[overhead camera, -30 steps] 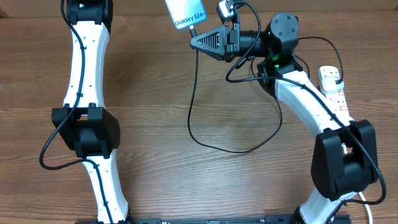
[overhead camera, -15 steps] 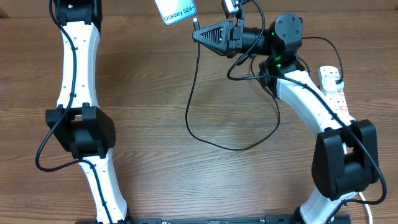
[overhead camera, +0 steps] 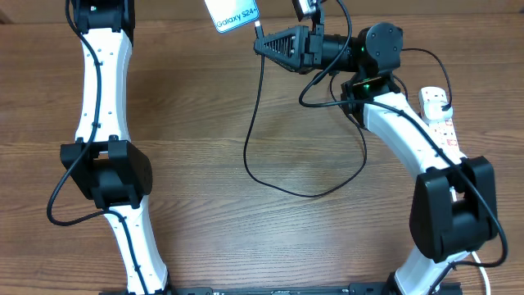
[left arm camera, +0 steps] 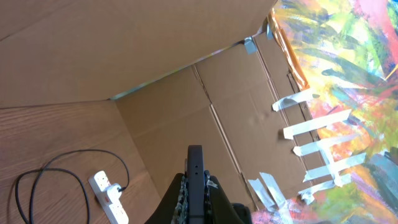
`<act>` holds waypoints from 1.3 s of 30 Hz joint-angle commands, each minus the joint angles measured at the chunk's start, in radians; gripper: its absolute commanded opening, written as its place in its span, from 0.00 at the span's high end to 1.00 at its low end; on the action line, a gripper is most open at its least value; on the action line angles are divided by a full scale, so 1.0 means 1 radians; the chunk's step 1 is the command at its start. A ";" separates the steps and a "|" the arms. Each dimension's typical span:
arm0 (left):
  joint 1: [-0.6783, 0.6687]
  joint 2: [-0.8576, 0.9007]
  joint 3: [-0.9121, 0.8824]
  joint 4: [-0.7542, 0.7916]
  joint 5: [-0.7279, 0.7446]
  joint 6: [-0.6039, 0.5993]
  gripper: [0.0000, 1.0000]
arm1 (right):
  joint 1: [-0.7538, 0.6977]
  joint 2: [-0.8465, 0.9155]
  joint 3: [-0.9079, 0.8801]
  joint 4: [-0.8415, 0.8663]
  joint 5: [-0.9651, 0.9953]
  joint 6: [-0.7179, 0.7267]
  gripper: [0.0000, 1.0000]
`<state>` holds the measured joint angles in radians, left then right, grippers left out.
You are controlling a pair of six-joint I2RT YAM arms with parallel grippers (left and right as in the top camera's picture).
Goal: Plug charger to phone and switch on socket
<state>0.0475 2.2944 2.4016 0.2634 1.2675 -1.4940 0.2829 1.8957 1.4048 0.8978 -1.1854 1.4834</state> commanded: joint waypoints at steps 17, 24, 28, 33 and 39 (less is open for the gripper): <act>-0.019 -0.025 0.007 0.011 -0.003 -0.008 0.96 | 0.012 0.077 0.016 0.175 -0.024 0.062 0.96; -0.034 -0.025 0.007 -0.023 -0.009 0.044 0.96 | 0.017 0.077 0.016 0.225 -0.039 0.063 0.96; -0.034 -0.025 0.007 -0.047 -0.011 0.058 0.96 | 0.017 0.077 0.016 0.223 -0.040 0.066 0.96; -0.035 -0.025 0.007 -0.047 -0.004 0.058 0.96 | 0.017 0.077 0.016 0.223 -0.042 0.066 0.96; -0.035 -0.025 0.007 -0.047 0.014 0.058 0.96 | 0.017 0.077 0.016 0.223 -0.043 0.066 0.96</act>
<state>0.0135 2.2944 2.4016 0.2096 1.2682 -1.4559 0.2962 1.9724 1.4048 1.1126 -1.2263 1.5452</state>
